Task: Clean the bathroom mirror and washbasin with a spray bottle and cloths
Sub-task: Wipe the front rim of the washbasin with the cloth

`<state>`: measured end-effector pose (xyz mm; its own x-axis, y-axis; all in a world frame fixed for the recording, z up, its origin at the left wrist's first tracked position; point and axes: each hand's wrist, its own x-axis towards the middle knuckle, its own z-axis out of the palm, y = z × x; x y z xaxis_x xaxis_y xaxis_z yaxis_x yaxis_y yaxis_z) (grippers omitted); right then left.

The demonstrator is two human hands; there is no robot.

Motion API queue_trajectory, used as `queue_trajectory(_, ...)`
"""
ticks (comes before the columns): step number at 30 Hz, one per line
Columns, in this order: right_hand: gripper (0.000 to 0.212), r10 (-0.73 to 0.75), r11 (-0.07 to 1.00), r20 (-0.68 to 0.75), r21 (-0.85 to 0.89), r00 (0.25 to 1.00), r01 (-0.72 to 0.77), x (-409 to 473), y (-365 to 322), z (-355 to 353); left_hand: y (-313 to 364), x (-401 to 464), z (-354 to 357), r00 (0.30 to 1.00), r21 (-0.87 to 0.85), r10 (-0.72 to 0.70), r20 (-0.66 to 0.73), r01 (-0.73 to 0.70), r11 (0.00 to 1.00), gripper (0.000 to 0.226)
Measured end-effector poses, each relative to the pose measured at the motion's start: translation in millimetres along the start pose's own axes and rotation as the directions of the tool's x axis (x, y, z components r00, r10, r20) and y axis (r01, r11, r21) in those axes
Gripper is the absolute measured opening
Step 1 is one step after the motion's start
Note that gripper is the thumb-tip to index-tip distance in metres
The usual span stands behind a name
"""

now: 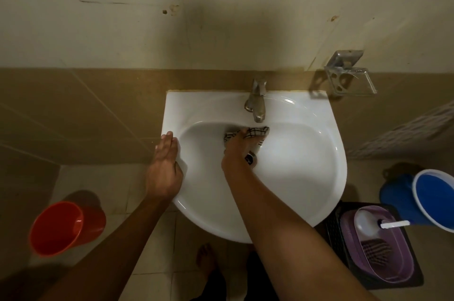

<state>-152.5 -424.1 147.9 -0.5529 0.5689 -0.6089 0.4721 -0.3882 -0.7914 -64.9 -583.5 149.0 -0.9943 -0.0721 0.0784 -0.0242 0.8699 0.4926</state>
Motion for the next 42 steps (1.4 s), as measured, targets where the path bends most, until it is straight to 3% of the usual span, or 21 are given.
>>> queue_trajectory(3, 0.059, -0.031, 0.992, 0.188, -0.114, 0.982, 0.053, -22.4, 5.8, -7.6, 0.8, -0.6, -0.3, 1.0, -0.005, 0.006, -0.004, -0.006, 1.0, 0.062)
queue_trajectory(6, 0.055, -0.06, 0.966, 0.27, -0.226, 0.961, 0.124, -34.2, 22.3, -11.2, 1.5, 0.0, -1.1, 1.0, -0.011, 0.01, 0.0, -0.01, 1.0, 0.059)
queue_trajectory(8, 0.054, -0.044, 0.885, 0.398, -0.409, 0.916, 0.22, -40.2, 34.7, -13.9, 2.7, 0.2, -2.7, 1.0, -0.003, 0.006, 0.007, -0.006, 1.0, 0.061)
queue_trajectory(9, 0.051, -0.055, 0.819, 0.487, -0.477, 0.871, 0.319, -44.2, 39.3, -17.1, 3.5, 0.0, -3.7, 1.0, -0.002, 0.01, 0.011, -0.01, 1.0, 0.062)
queue_trajectory(11, 0.046, -0.094, 0.652, 0.695, -0.498, 0.713, 0.572, -53.4, 47.0, -23.1, 3.6, 0.7, -4.3, 1.0, -0.004, 0.018, 0.023, -0.018, 1.0, 0.061)
queue_trajectory(14, 0.056, -0.05, 0.337, 0.85, -0.48, 0.524, 0.81, -43.8, 68.0, -28.9, 2.7, 2.0, -3.0, 0.999, 0.002, 0.002, 0.046, -0.002, 1.0, 0.06)
queue_trajectory(19, 0.046, 0.045, 0.226, 0.922, -0.385, 0.385, 0.895, -53.2, 43.8, -94.2, 7.3, -3.0, -4.7, 0.999, 0.018, -0.012, 0.049, 0.011, 1.0, 0.065)
queue_trajectory(21, 0.054, 0.151, 0.09, 0.893, -0.439, 0.423, 0.894, -44.4, 26.4, -127.7, 8.2, -4.0, -5.8, 0.999, 0.036, 0.005, 0.05, -0.007, 0.999, 0.063)
queue_trajectory(24, 0.052, 0.18, -0.25, 0.797, -0.53, 0.576, 0.811, -23.3, -3.4, -168.3, 6.1, -1.6, -4.6, 0.999, 0.062, 0.013, 0.051, -0.016, 0.998, 0.059)
queue_trajectory(26, 0.049, 0.172, -0.336, 0.75, -0.565, 0.639, 0.754, -15.4, -18.4, -184.5, 5.0, -0.3, -2.5, 0.999, 0.062, 0.018, 0.048, -0.021, 0.998, 0.058)
queue_trajectory(32, 0.046, 0.201, -0.339, 0.711, -0.595, 0.674, 0.729, -43.8, -23.6, -193.8, 5.9, -0.1, -1.4, 0.999, 0.07, 0.021, 0.039, -0.024, 0.997, 0.057)
queue_trajectory(36, 0.035, 0.235, -0.278, 0.749, -0.559, 0.619, 0.781, -73.7, -17.7, -180.8, 4.2, 0.8, 0.9, 0.999, 0.08, 0.013, 0.042, -0.017, 0.997, 0.06)
queue_trajectory(39, 0.029, 0.271, -0.112, 0.787, -0.547, 0.555, 0.83, -91.9, -22.9, -169.0, 5.9, 1.8, 1.1, 0.998, 0.105, 0.016, 0.065, -0.023, 0.994, 0.058)
queue_trajectory(40, 0.029, 0.288, -0.016, 0.792, -0.559, 0.539, 0.829, -95.0, -27.7, -165.7, 8.3, 2.9, -0.4, 0.997, 0.111, 0.0, 0.081, -0.009, 0.994, 0.057)
queue_trajectory(42, 0.028, 0.315, 0.275, 0.786, -0.612, 0.532, 0.741, -94.6, -38.9, -164.0, 15.1, 4.9, -5.0, 0.992, 0.114, -0.052, 0.118, 0.038, 0.993, 0.059)
